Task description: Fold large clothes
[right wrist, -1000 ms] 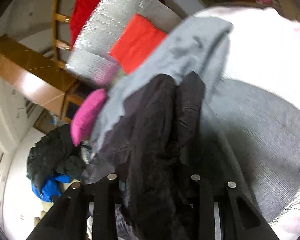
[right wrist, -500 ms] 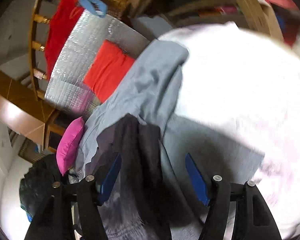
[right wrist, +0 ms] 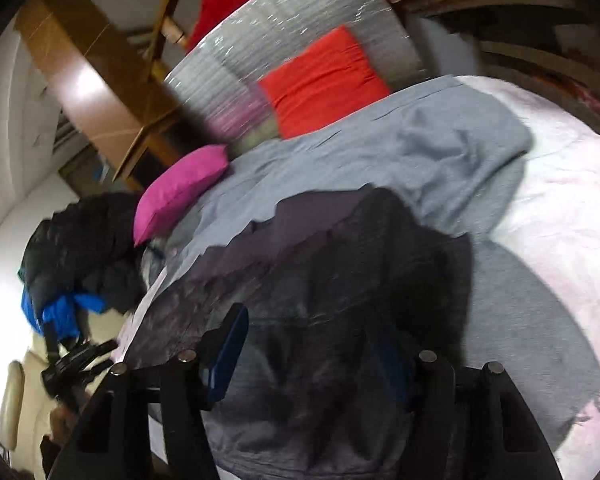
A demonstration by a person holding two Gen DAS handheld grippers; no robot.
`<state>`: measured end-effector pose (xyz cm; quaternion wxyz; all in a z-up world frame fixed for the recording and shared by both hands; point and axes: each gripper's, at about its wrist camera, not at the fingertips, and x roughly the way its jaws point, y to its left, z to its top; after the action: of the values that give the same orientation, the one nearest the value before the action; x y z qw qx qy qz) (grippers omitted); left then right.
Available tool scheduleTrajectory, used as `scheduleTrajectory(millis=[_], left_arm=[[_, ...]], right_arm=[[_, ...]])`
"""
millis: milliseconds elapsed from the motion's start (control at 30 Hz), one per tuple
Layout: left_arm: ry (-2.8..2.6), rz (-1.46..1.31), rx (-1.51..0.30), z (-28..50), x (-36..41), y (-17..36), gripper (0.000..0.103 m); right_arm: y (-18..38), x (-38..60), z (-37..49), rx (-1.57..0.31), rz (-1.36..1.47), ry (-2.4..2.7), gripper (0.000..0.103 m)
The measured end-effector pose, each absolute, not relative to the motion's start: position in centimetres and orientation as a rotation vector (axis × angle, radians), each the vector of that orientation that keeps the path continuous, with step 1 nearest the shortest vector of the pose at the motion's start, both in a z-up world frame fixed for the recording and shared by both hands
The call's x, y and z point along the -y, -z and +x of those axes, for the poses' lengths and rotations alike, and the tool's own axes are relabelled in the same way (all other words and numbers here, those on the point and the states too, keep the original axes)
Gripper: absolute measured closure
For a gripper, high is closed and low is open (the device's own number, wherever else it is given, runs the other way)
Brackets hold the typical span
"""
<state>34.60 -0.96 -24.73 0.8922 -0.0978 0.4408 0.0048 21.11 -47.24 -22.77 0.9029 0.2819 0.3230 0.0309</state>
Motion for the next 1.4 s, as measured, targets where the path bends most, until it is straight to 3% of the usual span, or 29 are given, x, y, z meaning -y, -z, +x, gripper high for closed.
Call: scheduleTrajectory(millis=[133, 200, 333, 533, 1033, 1400], left_arm=[[-0.045, -0.125, -1.012, 35.4, 1.7, 28.2, 0.022], [-0.044, -0.13, -1.001, 35.3, 1.2, 28.3, 0.015], [-0.043, -0.183, -1.004, 34.7, 0.5, 28.7, 0.015], [-0.037, -0.037, -0.932, 31.9, 3.2, 26.9, 0.015], [-0.06, -0.084, -0.809, 32.7, 0.7, 23.2, 0.015], [0.029, -0.071, -0.809, 35.8, 3.0, 22.1, 0.015]], right_arm=[[25.4, 46.6, 22.2, -0.783, 0.567, -0.035, 0.039], [26.7, 46.7, 22.7, -0.83, 0.569, -0.017, 0.043], [26.9, 46.9, 22.2, -0.826, 0.559, -0.018, 0.047], [26.8, 46.0, 22.4, -0.834, 0.512, 0.009, 0.046], [19.9, 45.6, 22.5, -0.801, 0.447, 0.041, 0.045], [20.2, 45.2, 24.9, -0.793, 0.498, -0.011, 0.045]])
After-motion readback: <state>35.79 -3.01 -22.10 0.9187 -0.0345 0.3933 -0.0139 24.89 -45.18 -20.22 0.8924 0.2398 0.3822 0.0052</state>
